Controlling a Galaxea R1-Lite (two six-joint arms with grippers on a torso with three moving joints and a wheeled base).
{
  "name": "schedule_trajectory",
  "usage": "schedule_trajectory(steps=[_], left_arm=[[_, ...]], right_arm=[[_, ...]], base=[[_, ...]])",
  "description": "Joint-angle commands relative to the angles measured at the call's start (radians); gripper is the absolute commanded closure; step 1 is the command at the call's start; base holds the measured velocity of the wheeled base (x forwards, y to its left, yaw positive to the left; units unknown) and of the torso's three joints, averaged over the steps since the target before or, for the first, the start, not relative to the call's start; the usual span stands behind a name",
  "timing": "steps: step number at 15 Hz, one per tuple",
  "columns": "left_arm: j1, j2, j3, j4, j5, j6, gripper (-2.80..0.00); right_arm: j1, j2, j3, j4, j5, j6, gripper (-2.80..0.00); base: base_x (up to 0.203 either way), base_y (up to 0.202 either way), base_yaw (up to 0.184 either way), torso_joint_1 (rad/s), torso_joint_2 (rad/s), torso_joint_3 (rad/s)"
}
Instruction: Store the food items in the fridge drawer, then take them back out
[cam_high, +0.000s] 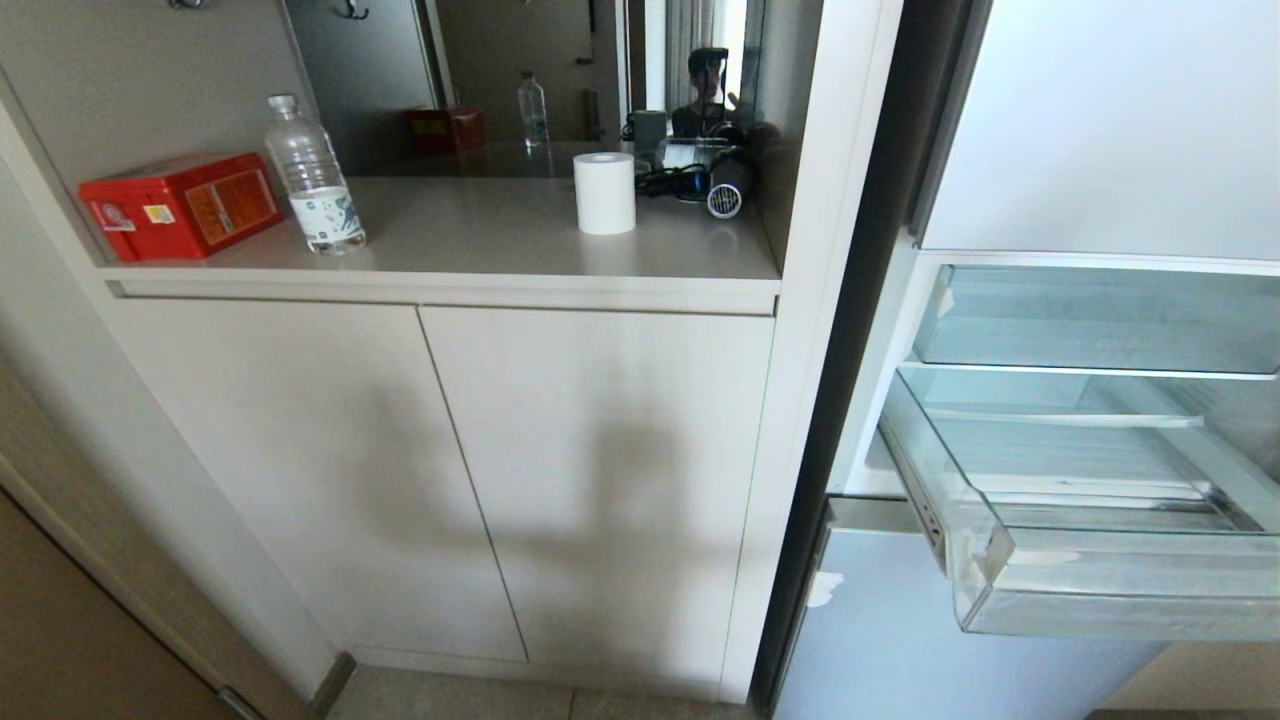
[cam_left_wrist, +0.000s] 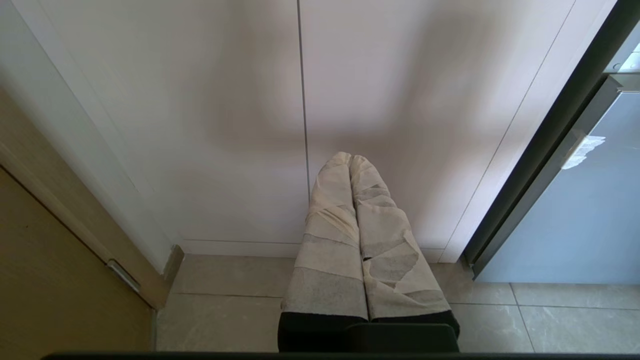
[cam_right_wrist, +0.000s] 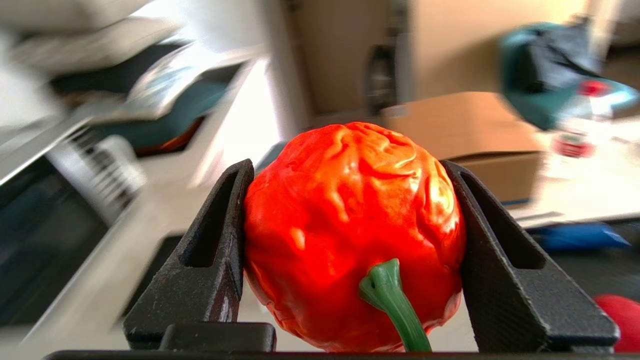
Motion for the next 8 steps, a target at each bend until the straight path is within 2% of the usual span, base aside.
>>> schedule_trajectory(steps=[1,5,8], left_arm=[[0.000,0.002,0.000,0.001,0.000,-0.001,0.00],[0.000,0.002,0.000,0.001,0.000,0.000,0.00],[0.000,0.002,0.000,0.001,0.000,0.000,0.00]], right_arm=[[-0.120,0.135,-0.030,-0.034,0.029,0.021,0.00],[-0.254,0.353,-0.139,-0.063,0.051,0.048,0.00],[-0.317,0.522,-0.215,-0.093,0.062,0.050,0.00]], base=[[0.000,0.000,0.000,0.000,0.00,0.000],[0.000,0.000,0.000,0.000,0.00,0.000],[0.000,0.000,0.000,0.000,0.00,0.000]])
